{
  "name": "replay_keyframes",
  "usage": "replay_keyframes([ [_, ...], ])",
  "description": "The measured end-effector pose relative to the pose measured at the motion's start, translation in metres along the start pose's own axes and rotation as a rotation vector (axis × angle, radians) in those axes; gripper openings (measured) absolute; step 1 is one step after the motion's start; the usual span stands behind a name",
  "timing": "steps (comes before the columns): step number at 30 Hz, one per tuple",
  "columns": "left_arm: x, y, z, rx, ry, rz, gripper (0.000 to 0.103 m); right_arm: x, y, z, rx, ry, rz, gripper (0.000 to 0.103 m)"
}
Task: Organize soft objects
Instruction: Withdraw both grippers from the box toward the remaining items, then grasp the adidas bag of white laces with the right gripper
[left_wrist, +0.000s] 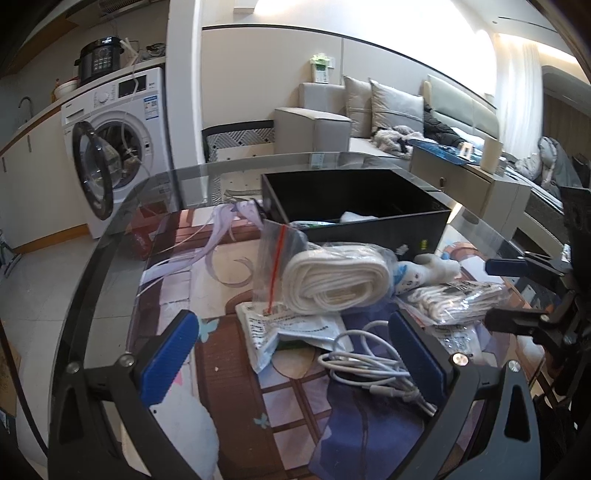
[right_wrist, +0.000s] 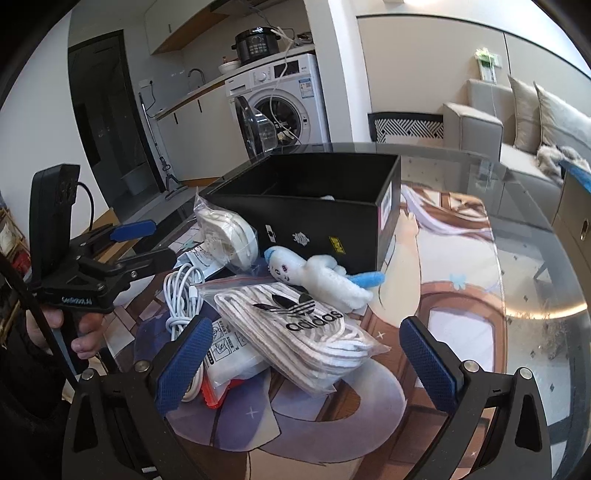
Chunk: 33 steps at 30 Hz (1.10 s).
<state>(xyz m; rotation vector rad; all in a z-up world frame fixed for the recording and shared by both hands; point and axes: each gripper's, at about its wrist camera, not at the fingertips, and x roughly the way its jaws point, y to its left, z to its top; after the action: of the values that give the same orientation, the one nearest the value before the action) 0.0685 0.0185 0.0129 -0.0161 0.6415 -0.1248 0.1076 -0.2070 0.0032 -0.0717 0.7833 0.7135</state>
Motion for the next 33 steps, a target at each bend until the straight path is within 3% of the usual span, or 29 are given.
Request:
replay_keyframes([
  [14, 0.003, -0.012, -0.005, 0.035, 0.018, -0.054, 0.103, 0.019, -0.017, 0.003, 0.047, 0.073, 0.079, 0.103],
  [33, 0.006, -0.013, -0.009, 0.035, 0.035, -0.083, 0.103, 0.046, -0.011, 0.015, -0.033, 0.165, 0.149, 0.099],
])
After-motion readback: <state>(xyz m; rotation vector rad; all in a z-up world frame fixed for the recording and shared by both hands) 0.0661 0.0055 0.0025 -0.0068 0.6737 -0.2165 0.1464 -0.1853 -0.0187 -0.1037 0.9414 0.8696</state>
